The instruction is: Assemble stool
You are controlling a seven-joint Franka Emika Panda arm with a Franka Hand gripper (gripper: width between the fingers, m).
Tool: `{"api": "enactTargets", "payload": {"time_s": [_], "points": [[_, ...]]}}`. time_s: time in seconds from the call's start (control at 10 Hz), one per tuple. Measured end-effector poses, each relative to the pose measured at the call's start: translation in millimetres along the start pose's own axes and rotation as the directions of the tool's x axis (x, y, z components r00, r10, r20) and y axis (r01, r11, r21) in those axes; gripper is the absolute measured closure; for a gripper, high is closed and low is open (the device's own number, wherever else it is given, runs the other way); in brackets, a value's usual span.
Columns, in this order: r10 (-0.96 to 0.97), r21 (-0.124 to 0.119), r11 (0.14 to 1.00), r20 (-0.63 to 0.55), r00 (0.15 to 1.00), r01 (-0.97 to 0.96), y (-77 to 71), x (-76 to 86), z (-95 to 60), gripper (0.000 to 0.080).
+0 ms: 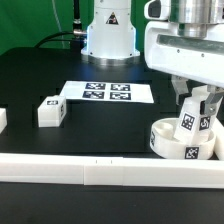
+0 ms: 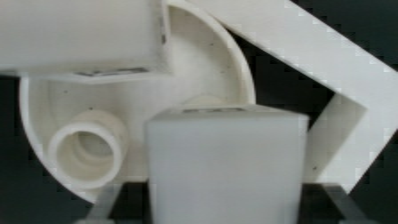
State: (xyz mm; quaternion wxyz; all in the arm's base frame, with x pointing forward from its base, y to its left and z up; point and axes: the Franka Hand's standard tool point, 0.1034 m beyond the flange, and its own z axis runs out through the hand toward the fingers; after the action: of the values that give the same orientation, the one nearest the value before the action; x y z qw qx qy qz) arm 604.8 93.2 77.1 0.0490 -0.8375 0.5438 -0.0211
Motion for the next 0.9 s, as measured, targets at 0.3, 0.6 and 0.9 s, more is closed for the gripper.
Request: {"api": "enactTargets", "payload": {"time_s": [0.3,0.6,0.9], "points": [[0.188,0.002,0.982,0.006,0.982,-0.188,-0.4,-1.2,0.0,0.0462],[0.464,0.025,0.885,0.033,0.885,-0.465,-1.9,-4.0,0.9,0.0462],[0.674,0.054,0.734,0.066,0.735,-0.677,-4.4,-12.3,1.4,0.0462]]}}
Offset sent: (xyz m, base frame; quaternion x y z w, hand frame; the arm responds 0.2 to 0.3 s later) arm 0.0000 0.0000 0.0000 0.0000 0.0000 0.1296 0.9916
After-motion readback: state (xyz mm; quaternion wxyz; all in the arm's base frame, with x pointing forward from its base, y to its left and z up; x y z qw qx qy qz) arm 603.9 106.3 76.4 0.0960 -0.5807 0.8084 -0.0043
